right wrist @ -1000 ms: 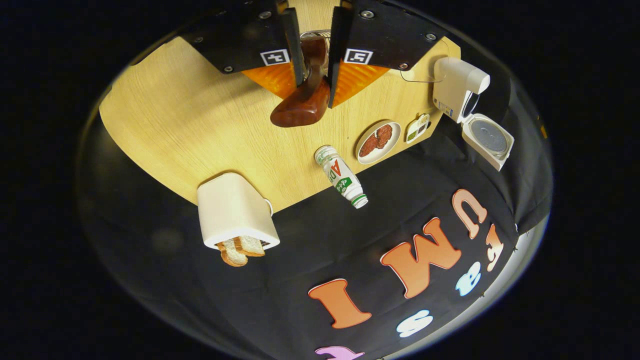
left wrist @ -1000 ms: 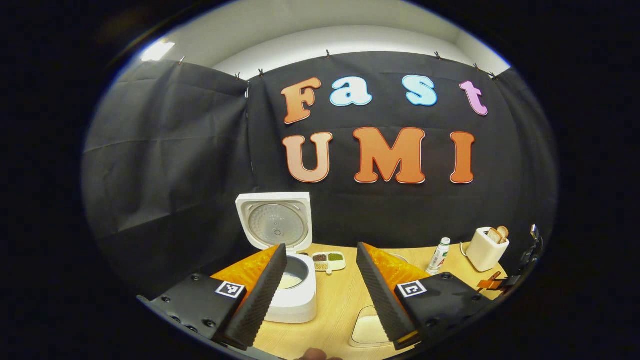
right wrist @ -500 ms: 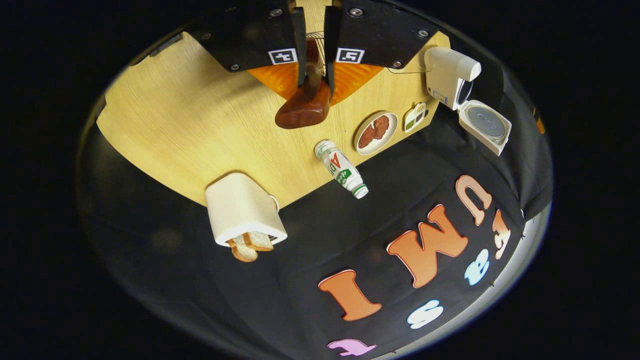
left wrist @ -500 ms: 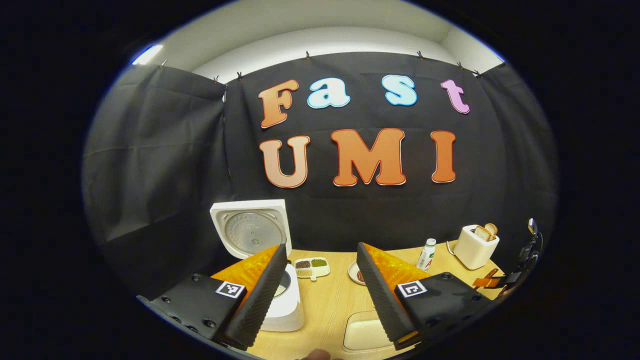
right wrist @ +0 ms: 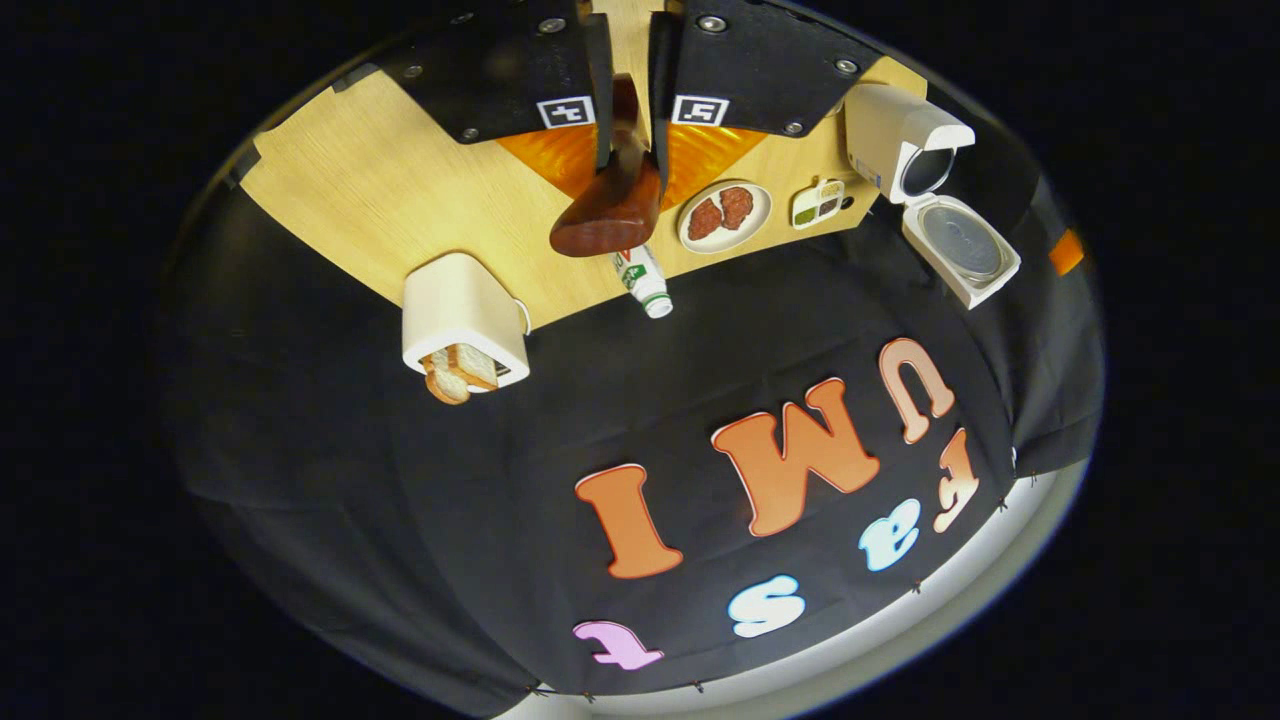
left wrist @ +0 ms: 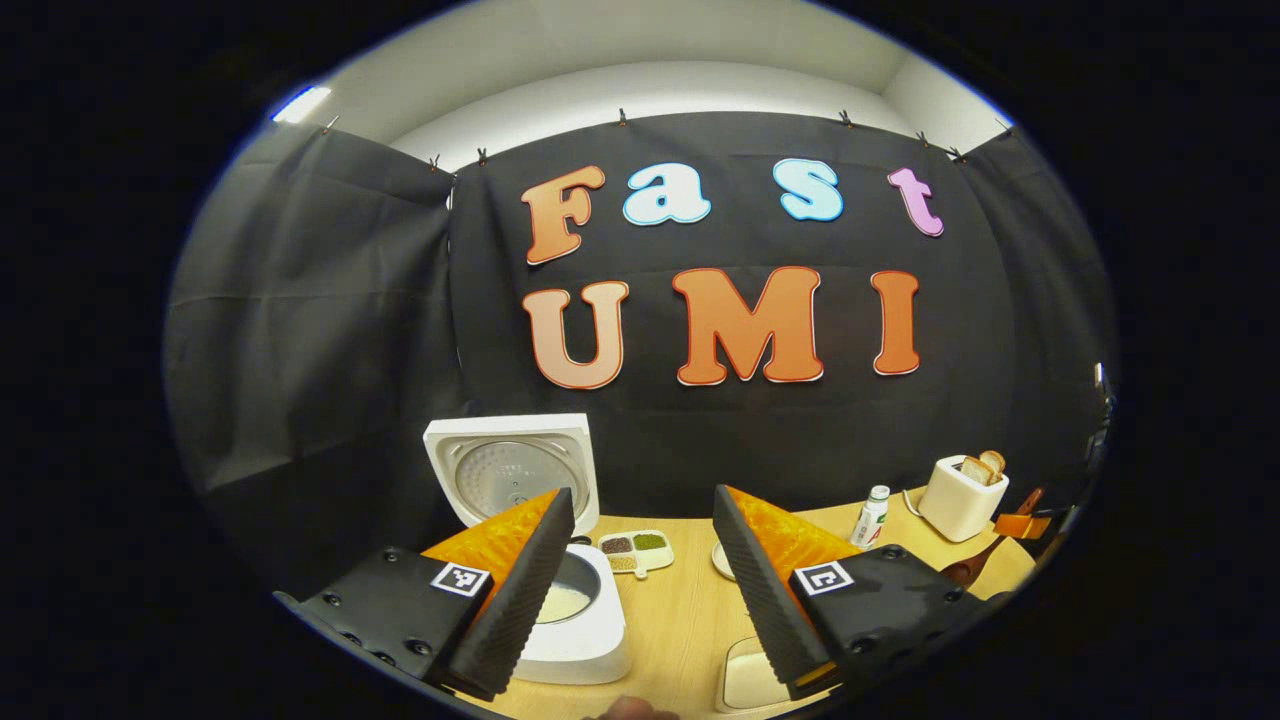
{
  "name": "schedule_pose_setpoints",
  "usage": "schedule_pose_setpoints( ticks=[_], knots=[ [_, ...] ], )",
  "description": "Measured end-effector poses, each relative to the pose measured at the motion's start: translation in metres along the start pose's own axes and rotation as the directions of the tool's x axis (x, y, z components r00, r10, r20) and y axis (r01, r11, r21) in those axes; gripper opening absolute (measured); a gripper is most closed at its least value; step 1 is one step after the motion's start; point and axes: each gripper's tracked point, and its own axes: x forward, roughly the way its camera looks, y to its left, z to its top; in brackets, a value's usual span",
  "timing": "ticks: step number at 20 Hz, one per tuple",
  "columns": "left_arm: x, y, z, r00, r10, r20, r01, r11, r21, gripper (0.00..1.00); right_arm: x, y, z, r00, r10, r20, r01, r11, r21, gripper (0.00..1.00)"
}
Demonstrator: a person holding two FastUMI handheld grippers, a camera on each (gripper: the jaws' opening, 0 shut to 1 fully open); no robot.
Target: Close the left gripper, press the button to open the rice cooker; take a wooden spoon from the chopstick holder with the right hand, scoop a spoonful of rice and pour it into the rice cooker, then put the wooden spoon back into the chopstick holder.
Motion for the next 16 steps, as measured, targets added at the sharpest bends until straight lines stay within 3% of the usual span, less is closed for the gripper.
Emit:
schedule_pose_setpoints(
  ticks=[8, 16],
  knots=[
    [0.004, 0.042, -0.029, 0.999, 0.008, -0.048, -0.01, 0.999, -0.053, 0.95, -0.012, 0.095, -0.031, 0.989, 0.13, -0.066, -0.136, 0.986, -0.094, 0.14],
    [-0.005, 0.09, -0.046, 0.994, 0.069, -0.081, -0.074, 0.995, -0.062, 0.95, 0.005, 0.113, -0.087, 0.987, 0.07, -0.145, -0.11, 0.95, -0.293, 0.14]
  ],
)
